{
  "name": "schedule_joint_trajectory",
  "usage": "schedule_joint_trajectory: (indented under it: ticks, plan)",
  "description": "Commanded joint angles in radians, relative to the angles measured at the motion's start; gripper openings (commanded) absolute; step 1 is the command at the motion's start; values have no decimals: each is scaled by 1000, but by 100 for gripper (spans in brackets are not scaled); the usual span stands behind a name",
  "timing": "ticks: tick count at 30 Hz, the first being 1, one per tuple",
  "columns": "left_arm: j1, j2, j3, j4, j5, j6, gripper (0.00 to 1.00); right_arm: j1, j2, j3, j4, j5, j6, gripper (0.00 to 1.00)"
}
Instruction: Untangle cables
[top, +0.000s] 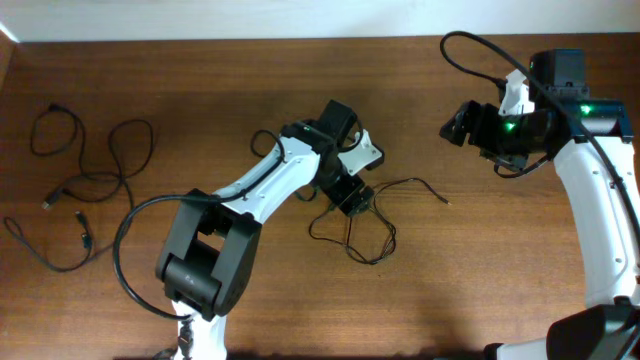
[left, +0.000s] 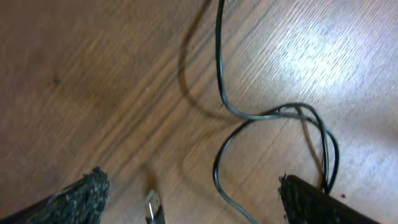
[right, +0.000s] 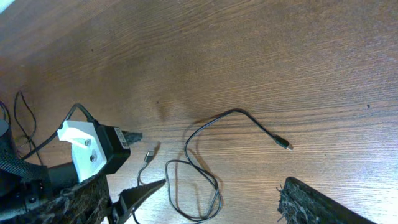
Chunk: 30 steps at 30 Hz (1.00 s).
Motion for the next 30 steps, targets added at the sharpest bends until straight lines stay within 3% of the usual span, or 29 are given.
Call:
schedule_joint_trajectory:
  ticks: [1,4,11,12,13,15,17,22,25,30]
  plan:
    - [-26,18,-28,65,55,51,87,0,3,-5,0,8,-15,89]
    - [-53,53,-29,97,36,53,74,0,3,-5,-2,8,-15,89]
    - [-81,98,-29,87,-53,53,62,0,3,-5,-16,9,-42,89]
    - [-89,98,-29,86,-63,53,52,0,3,-5,-19,9,-42,89]
    - [-97,98,-29,86,-77,53,34,0,3,-5,-19,9,-46,89]
    - [-111,98,-29,86,-87,53,22,0,3,-5,-22,9,-46,89]
    - [-113,96,1,66,-88,52,0,0,3,-5,-30,9,-49,89]
    - [-43,-1,308,-218,-444,-103,0,1,3,-5,-30,8,-49,89]
    - [-15,-85,448,-304,-509,-113,0,1,3,-5,-30,8,-48,89]
    - [-5,-243,542,-262,-515,-176,0,1,3,-5,-30,8,-49,89]
